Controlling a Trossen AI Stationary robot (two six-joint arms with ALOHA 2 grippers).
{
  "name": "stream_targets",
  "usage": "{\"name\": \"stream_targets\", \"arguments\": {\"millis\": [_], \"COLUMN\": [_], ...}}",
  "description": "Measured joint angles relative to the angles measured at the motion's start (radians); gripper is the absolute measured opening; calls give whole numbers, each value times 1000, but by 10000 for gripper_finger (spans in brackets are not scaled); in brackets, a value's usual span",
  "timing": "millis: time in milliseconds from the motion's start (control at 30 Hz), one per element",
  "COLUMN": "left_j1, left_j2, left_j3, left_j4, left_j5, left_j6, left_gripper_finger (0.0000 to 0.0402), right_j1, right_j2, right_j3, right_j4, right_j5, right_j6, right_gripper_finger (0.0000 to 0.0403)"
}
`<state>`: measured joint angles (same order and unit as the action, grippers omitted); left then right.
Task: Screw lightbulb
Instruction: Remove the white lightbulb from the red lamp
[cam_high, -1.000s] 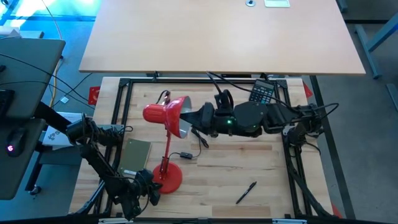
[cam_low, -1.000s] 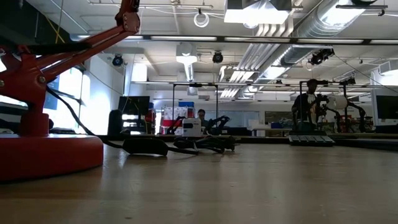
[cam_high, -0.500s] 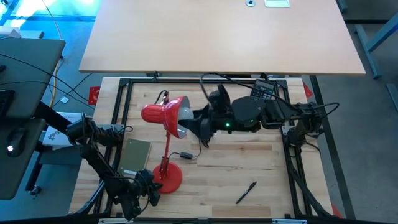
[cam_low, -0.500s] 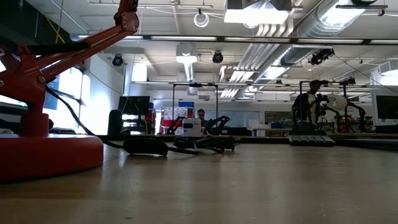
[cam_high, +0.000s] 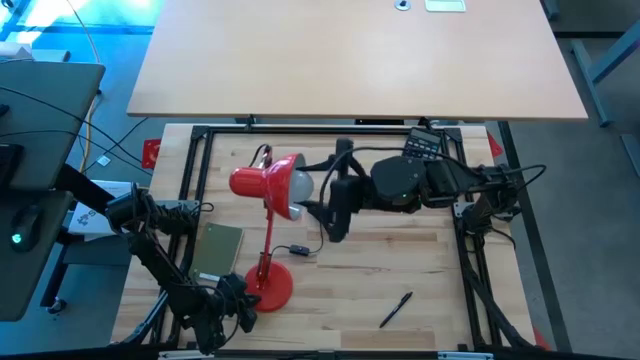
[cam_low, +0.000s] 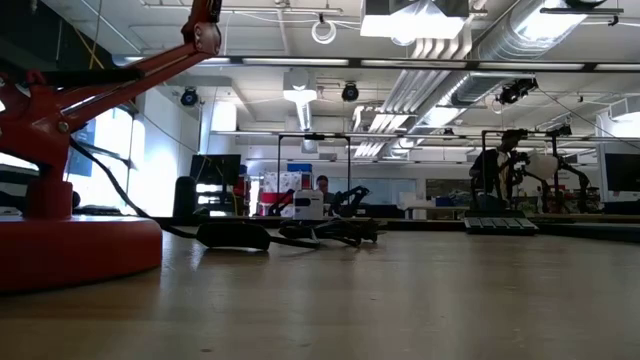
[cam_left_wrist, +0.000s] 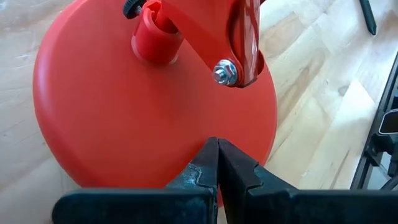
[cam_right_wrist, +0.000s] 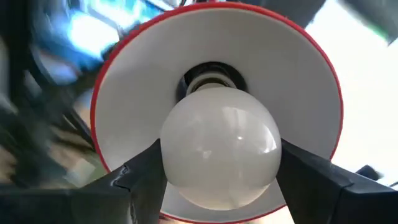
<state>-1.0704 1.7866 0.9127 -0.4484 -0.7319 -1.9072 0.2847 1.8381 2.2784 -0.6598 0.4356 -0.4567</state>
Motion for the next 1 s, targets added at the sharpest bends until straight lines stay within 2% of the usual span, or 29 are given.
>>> {"name": "stream_targets", "arguments": {"millis": [233,367,533,633,833,1000], "left_j1": [-6,-6,-2,3,3,4], "left_j2": [0,0,-1,-1,-1,-1], "left_j3": [0,0,0,1,1,1], "left_j4": [1,1,3,4,3,1], "left_j5": [-2,-3,-2,1,1,0], "left_j6": [-2,-28,-29,-29,-29,-29], "left_gripper_finger": [0,0,0,0,0,0], "right_j1": [23,39,56,65,88,104], "right_j2": [1,4,4,8,5,-5], "right_j3": [0,-2,-3,-2,-2,-4], "right_j4": [14,43,47,53,50,56], "right_j5": [119,197,221,212,264,258], "right_j6": [-727,-1021,-1435,-1485,-1460,-1451], "right_gripper_finger": [254,254,254,254,254,255]}}
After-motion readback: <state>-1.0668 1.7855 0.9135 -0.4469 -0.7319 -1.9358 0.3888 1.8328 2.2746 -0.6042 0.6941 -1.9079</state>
